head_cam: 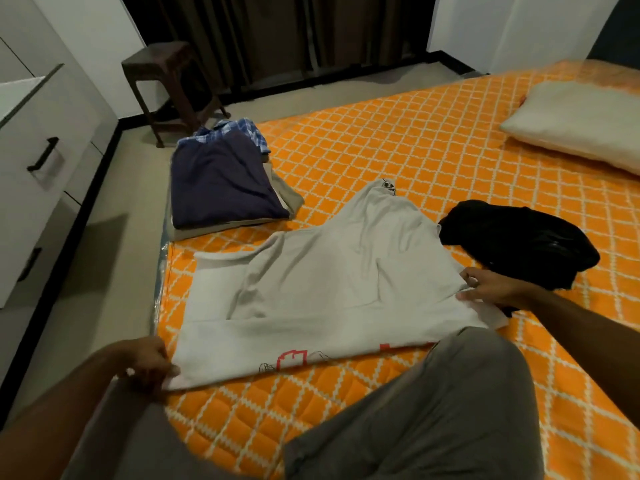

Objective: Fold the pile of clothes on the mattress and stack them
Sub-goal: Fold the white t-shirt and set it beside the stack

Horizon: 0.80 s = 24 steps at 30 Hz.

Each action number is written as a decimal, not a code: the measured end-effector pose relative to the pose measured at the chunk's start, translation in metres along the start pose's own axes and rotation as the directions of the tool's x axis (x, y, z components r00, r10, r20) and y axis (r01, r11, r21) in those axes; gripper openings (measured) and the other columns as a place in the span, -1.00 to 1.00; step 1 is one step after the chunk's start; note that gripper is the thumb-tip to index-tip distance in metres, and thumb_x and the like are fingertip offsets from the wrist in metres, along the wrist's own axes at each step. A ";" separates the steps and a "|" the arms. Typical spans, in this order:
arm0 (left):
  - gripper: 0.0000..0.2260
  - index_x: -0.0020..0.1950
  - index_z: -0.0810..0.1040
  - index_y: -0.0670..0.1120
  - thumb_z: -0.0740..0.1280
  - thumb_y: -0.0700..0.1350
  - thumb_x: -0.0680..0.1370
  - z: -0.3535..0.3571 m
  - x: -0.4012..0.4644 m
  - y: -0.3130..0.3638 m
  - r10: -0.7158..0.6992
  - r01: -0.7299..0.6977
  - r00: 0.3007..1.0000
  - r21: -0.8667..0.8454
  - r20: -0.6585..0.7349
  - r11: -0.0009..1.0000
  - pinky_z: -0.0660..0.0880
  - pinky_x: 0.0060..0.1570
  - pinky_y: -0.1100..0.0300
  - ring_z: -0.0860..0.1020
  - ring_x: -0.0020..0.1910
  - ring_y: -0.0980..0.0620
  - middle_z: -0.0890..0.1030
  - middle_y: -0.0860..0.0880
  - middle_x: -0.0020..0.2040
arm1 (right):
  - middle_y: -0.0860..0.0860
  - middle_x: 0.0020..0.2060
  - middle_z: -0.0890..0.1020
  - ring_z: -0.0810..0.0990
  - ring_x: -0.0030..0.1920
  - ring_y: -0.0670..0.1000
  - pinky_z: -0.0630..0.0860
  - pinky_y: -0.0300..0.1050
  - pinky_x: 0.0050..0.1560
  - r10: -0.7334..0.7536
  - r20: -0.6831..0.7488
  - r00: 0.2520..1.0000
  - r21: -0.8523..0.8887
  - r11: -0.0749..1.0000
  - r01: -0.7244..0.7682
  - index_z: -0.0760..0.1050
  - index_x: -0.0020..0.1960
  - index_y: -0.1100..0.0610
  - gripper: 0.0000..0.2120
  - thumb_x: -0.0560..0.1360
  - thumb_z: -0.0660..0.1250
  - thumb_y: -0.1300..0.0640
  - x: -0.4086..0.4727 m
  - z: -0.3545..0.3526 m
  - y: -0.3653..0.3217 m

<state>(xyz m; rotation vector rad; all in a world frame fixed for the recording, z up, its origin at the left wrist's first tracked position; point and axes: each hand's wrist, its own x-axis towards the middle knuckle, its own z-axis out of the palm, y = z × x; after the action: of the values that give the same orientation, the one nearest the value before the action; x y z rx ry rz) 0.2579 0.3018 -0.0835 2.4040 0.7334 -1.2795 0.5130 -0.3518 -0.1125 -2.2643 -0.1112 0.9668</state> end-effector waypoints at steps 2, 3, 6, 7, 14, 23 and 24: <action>-0.51 0.12 0.45 -0.09 0.58 0.09 0.38 -0.004 0.007 0.009 0.106 -0.089 0.975 0.096 -0.193 0.991 0.45 -0.22 0.30 0.54 -0.09 0.04 0.57 -0.04 0.04 | 0.00 0.08 0.53 0.54 0.02 -0.01 0.48 -0.16 -0.05 0.042 -0.038 0.998 -0.063 0.997 -0.044 0.46 0.14 0.11 -0.64 0.52 0.45 -0.09 0.004 0.002 -0.014; -0.55 0.12 0.40 -0.09 0.56 0.02 0.43 -0.008 0.011 0.015 0.152 -0.132 0.949 0.088 -0.277 0.987 0.46 -0.20 0.27 0.53 -0.07 0.03 0.55 -0.07 0.07 | -0.01 0.00 0.52 0.52 -0.07 -0.02 0.45 -0.17 -0.12 0.073 -0.067 0.995 -0.137 0.987 -0.081 0.45 0.07 0.11 -0.63 0.53 0.40 -0.18 0.006 0.002 -0.020; -0.66 0.21 0.43 -0.13 0.45 -0.06 0.54 -0.021 0.025 0.037 0.209 -0.247 0.834 -0.007 -0.511 0.969 0.54 -0.01 0.04 0.54 0.00 -0.03 0.53 -0.14 0.16 | 0.03 -0.10 0.54 0.53 -0.15 0.01 0.45 -0.15 -0.18 0.088 -0.228 0.970 -0.426 0.887 -0.181 0.43 0.08 0.09 -0.55 0.57 0.24 -0.31 0.012 0.004 -0.039; -0.64 0.28 0.43 -0.14 0.42 -0.06 0.56 -0.024 0.029 0.043 0.217 -0.261 0.795 0.004 -0.566 0.965 0.52 0.03 0.01 0.53 0.05 -0.05 0.50 -0.15 0.21 | 0.07 0.02 0.58 0.58 -0.03 0.08 0.50 -0.06 -0.07 0.036 -0.341 0.939 -0.544 0.808 -0.228 0.43 0.21 0.10 -0.49 0.57 0.22 -0.33 0.014 0.007 -0.045; -0.49 0.46 0.35 -0.16 0.39 -0.09 0.55 -0.049 0.055 0.084 0.195 -0.162 0.601 0.121 -0.775 0.979 0.42 0.22 -0.20 0.43 0.33 -0.27 0.40 -0.21 0.43 | 0.12 0.25 0.42 0.43 0.24 0.25 0.43 0.14 0.21 -0.415 -0.177 0.892 -0.582 0.775 0.245 0.41 0.33 0.11 -0.56 0.55 0.35 -0.08 0.064 0.083 -0.120; -0.56 0.27 0.46 0.01 0.38 0.22 0.52 -0.087 0.111 0.071 0.012 -0.240 0.663 -0.198 -0.748 0.950 0.31 0.32 -0.30 0.33 0.39 -0.32 0.36 -0.17 0.41 | 0.05 0.64 0.01 -0.05 0.62 0.13 -0.04 0.22 0.58 -0.488 -0.028 0.872 -0.694 0.638 0.335 0.03 0.64 0.05 -0.21 0.56 0.01 -0.37 0.137 0.157 -0.191; -0.57 0.23 0.46 -0.01 0.38 0.23 0.51 -0.088 0.118 0.071 0.028 -0.272 0.648 -0.197 -0.761 0.942 0.30 0.32 -0.31 0.34 0.39 -0.30 0.37 -0.15 0.39 | 0.01 0.64 -0.06 -0.12 0.63 0.11 -0.11 0.24 0.57 -0.474 -0.027 0.880 -0.695 0.641 0.324 -0.03 0.65 0.00 -0.16 0.51 -0.08 -0.44 0.144 0.158 -0.192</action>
<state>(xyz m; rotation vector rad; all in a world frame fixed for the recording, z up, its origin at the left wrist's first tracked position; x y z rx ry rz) 0.4127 0.3221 -0.1311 2.6147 0.8147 -0.0113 0.5441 -0.0708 -0.1637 -2.7895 -0.9900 0.4627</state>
